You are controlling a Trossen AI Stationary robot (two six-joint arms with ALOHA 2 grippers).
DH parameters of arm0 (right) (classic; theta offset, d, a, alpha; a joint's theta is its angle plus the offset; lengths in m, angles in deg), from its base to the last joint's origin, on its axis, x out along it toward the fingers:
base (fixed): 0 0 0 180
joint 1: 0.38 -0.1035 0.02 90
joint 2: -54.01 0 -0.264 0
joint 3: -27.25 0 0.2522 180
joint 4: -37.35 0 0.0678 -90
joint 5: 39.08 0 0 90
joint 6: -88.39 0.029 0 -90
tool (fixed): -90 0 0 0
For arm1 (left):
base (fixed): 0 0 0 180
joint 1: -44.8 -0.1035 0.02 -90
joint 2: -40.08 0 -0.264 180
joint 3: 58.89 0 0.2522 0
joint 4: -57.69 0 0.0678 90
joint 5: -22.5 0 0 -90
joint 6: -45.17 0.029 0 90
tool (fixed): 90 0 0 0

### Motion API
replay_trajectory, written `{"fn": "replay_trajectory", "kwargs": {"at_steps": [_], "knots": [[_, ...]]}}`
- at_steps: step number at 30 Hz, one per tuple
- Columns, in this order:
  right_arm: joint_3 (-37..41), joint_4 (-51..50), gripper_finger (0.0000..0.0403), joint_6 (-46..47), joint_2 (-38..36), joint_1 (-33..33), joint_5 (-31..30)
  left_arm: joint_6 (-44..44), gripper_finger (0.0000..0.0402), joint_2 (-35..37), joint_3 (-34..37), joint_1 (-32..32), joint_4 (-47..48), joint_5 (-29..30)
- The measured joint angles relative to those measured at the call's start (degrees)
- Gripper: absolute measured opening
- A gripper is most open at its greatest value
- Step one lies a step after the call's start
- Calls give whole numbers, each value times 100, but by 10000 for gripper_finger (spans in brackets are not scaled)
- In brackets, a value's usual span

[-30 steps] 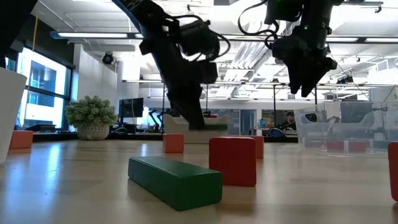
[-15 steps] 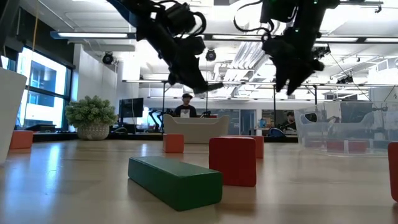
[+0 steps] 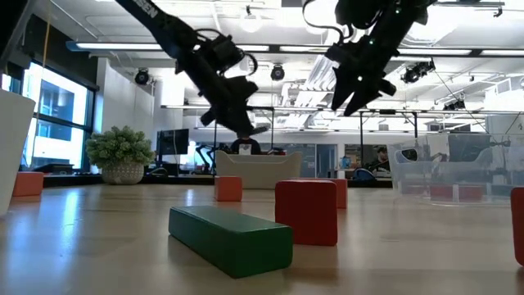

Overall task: Sort & place blocks by color
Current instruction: Put the green block into the gray bin

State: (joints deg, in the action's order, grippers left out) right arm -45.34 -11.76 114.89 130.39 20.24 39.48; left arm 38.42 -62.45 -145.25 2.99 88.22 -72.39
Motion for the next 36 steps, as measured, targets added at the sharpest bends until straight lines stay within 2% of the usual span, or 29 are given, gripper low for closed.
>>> {"fn": "replay_trajectory", "kwargs": {"at_steps": [9,21,29,36], "knots": [[0,2,199,0,2,294,12,-214,89,-424,0,129,-11,-48],[0,4,199,-90,2,310,42,-130,91,-812,-10,322,-462,212],[0,4,199,-87,2,297,118,-43,91,-1081,-301,346,-411,409],[2,-9,199,-87,2,286,199,116,93,-1428,-661,322,-86,210]]}}
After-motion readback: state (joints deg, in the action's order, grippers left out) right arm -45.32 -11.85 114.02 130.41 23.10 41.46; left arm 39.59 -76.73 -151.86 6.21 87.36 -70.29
